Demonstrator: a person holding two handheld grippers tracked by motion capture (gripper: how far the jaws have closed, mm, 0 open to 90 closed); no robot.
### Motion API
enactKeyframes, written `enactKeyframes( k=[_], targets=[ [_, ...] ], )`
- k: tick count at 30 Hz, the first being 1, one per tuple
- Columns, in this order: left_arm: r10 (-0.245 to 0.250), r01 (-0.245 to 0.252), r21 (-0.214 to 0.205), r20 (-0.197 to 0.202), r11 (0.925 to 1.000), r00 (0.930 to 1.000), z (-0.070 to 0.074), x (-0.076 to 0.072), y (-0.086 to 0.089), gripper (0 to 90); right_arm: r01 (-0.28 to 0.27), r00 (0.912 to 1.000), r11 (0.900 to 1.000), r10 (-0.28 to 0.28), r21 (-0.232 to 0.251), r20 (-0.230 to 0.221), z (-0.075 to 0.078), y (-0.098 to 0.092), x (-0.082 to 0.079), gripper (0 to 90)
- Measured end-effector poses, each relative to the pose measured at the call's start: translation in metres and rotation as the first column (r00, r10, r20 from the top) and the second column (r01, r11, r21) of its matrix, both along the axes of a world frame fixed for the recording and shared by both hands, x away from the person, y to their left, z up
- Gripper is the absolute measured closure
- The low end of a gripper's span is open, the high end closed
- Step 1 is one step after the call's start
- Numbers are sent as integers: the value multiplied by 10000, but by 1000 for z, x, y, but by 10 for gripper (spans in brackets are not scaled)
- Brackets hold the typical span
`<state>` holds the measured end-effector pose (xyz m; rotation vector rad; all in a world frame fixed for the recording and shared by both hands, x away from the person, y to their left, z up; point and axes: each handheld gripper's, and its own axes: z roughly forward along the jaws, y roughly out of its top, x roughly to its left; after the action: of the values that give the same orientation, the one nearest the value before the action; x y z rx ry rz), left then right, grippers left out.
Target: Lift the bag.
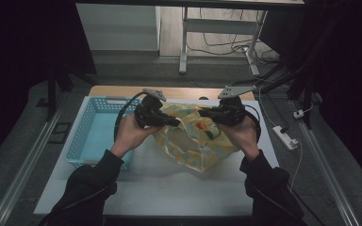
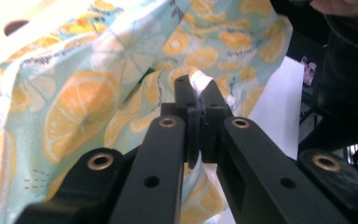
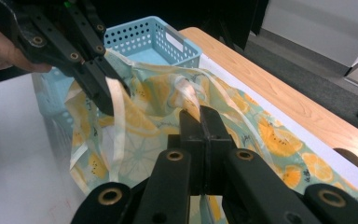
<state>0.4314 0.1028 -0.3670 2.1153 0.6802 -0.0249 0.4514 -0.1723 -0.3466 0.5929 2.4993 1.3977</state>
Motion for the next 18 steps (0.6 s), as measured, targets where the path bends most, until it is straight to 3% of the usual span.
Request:
enactKeyframes(
  k=[5, 18],
  targets=[
    [77, -76, -31, 313, 10000, 9995, 18, 3, 4, 891, -150, 9999, 9998, 152, 163, -83, 12, 2, 1, 900],
    [460, -436, -229, 1167, 9988, 9921, 73, 13, 12, 891, -189, 9991, 9997, 183, 150, 387, 56, 4, 1, 900]
  ],
)
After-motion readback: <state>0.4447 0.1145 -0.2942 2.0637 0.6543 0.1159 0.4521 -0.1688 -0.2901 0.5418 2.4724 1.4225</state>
